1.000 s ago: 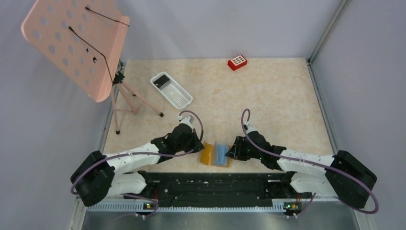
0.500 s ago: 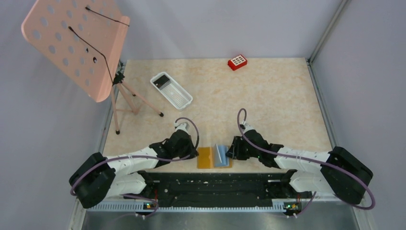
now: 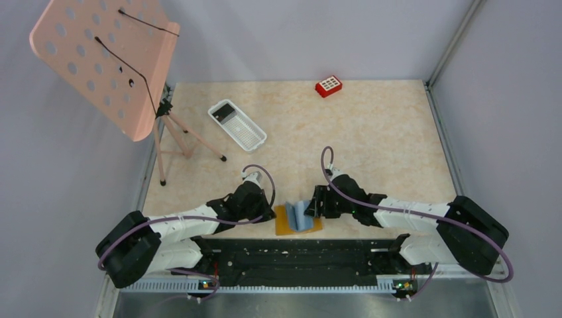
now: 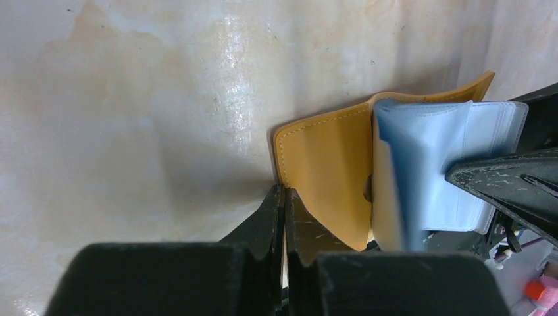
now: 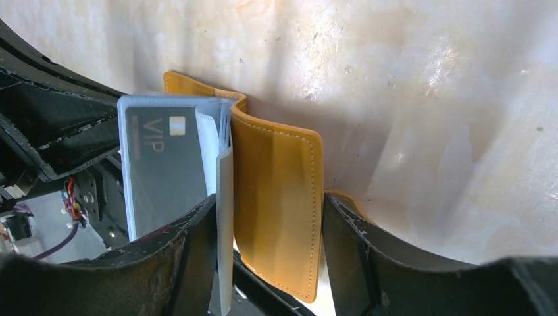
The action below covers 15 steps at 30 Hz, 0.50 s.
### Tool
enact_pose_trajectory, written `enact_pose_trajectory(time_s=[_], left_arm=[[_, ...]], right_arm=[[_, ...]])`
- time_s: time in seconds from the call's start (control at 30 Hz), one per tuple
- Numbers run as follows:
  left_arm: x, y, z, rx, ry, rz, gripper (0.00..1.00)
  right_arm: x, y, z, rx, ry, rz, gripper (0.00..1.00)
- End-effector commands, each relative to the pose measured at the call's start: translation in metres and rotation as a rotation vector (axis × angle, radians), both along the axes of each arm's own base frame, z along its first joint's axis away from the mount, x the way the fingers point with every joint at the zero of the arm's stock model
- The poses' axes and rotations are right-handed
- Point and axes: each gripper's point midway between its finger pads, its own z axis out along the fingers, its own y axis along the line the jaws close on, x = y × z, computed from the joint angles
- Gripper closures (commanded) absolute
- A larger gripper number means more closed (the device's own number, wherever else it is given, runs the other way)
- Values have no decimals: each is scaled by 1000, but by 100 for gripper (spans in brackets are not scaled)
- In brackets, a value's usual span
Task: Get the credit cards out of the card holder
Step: Open the card holder at the center of the board.
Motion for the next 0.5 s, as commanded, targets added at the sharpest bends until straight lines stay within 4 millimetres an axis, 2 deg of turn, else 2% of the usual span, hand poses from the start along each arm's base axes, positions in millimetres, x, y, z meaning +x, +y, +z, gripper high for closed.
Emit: enact_pose_trajectory(time_s=[0.0,0.27,0.47], left_arm=[[-5,-21,16,-111,-7,-54,96],[-5,-22,18,-119,-8,-55,96],[-3,-22,23,-119,-17,-53,95]], right_arm=[[-1,27,22,83,-29,70,46],[-2,34,29,95,-43,98,51],[0,26,27,66,-54,76,67]])
